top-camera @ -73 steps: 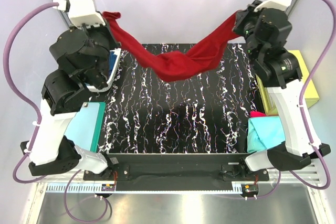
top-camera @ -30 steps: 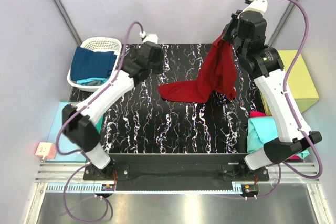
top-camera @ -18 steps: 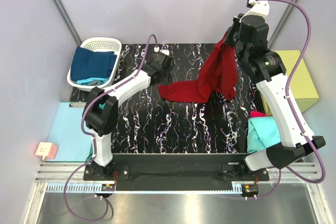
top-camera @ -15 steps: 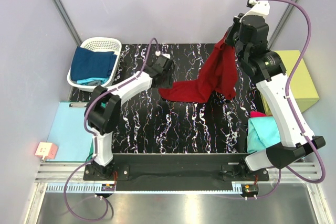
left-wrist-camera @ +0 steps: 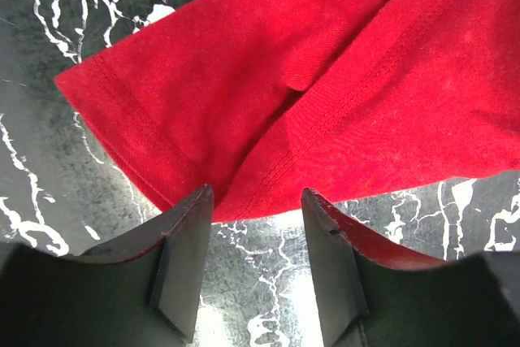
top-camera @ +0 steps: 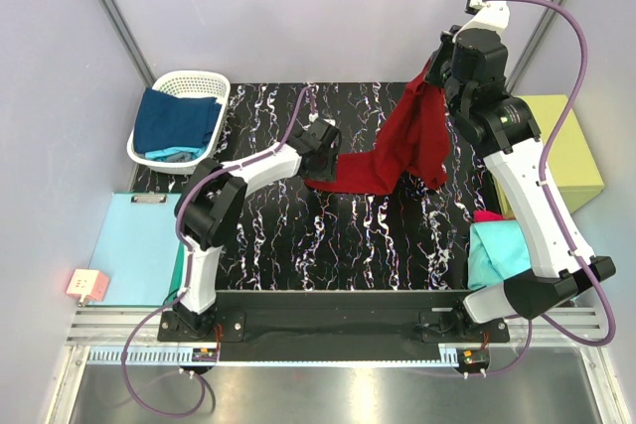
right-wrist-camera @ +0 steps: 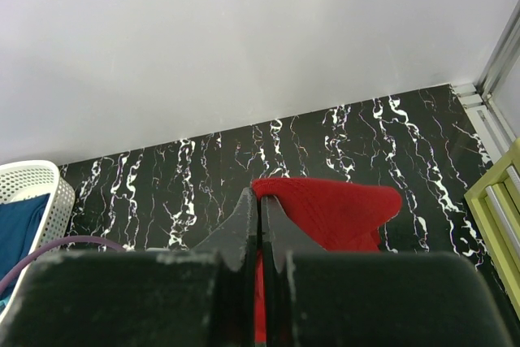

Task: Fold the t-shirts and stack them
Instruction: Flatten out the tshirt

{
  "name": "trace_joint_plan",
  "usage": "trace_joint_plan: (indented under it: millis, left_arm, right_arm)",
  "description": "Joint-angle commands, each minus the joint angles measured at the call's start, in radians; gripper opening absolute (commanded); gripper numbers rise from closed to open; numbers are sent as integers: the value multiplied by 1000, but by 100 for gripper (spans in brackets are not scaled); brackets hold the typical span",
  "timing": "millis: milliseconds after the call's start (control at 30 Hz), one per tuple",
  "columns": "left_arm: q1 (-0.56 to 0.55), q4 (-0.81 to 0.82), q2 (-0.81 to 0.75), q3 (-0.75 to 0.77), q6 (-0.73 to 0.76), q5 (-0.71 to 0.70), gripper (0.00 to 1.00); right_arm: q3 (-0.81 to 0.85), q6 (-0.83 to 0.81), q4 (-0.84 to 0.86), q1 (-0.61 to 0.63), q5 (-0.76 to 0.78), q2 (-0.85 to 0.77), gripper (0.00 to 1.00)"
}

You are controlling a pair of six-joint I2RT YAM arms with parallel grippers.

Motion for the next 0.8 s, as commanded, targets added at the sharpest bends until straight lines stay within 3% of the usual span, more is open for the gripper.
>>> trace_joint_plan:
  millis: [0,167,333,567,767]
  left_arm:
    - [-5,48,14,-11,-16,43,47]
    - [-7,49,22,-23,-14,51,29]
    - [-7,43,16,-26,-11,45,0]
    - [-7,-29,-251,-3,-4,-116,0]
    - [-8,-158,-488,193,51,-254,0]
  right_arm:
    - [8,-15,61,-1,27,1,0]
    - [5,-13,63,1,27,3,0]
    - [2,-13,64,-1,28,0,0]
    - [-9,-16,66,-1,28,-14,0]
    - [-7,-9,69,-1,19,-22,0]
